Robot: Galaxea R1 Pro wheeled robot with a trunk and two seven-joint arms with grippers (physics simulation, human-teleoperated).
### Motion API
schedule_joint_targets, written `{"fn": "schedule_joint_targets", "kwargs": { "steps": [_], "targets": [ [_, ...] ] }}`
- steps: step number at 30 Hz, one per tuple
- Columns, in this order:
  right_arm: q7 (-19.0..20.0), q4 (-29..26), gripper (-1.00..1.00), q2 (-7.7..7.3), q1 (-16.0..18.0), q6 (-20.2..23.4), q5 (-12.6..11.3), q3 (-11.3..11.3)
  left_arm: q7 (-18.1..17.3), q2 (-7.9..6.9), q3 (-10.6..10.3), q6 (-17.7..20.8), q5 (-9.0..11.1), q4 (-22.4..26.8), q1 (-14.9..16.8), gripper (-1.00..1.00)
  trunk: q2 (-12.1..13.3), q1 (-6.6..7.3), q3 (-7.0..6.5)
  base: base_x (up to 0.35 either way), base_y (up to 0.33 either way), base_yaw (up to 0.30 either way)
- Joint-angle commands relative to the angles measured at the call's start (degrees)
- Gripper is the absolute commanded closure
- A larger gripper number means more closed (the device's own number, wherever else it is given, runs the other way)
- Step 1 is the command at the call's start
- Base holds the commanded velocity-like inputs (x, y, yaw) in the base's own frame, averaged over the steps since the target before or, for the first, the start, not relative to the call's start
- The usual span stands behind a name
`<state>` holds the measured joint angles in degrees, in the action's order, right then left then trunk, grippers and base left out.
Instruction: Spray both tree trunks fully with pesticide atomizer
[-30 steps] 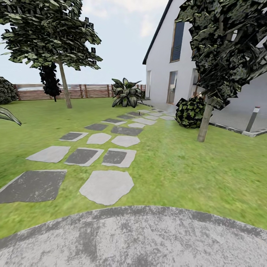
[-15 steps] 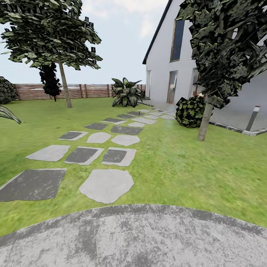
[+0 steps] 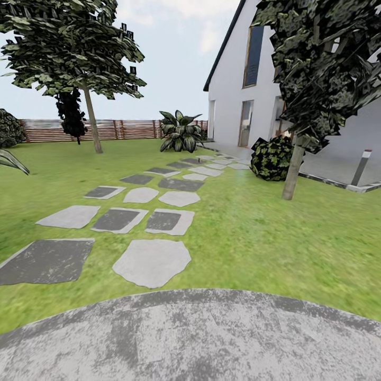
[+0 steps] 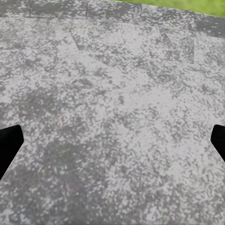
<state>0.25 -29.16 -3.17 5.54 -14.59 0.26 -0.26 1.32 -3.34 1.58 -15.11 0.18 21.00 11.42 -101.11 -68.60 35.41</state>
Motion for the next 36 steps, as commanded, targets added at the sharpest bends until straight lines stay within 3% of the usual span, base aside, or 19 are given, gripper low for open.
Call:
{"fn": "schedule_joint_targets", "kwargs": {
  "steps": [1, 13, 36],
  "targets": [
    [0.0, -0.01, -1.0, 0.0, 0.0, 0.0, 0.0, 0.0, 0.0, 0.0, 0.0, 0.0, 0.0, 0.0, 0.0, -1.0, -0.42, -0.23, 0.19, 0.0, 0.0, 0.0],
    [-0.03, 0.05, -1.0, 0.0, 0.0, 0.05, 0.0, 0.0, 0.0, 0.0, 0.0, 0.0, 0.0, -0.06, 0.01, -1.0, -5.23, -2.86, 2.43, 0.0, 0.0, 0.0],
    [0.01, 0.06, -1.0, 0.0, 0.0, 0.09, 0.0, 0.0, 0.0, 0.0, 0.0, 0.02, 0.0, 0.0, 0.0, -1.0, -14.45, -7.91, 8.61, 0.0, 0.0, 0.0]
  ]
}}
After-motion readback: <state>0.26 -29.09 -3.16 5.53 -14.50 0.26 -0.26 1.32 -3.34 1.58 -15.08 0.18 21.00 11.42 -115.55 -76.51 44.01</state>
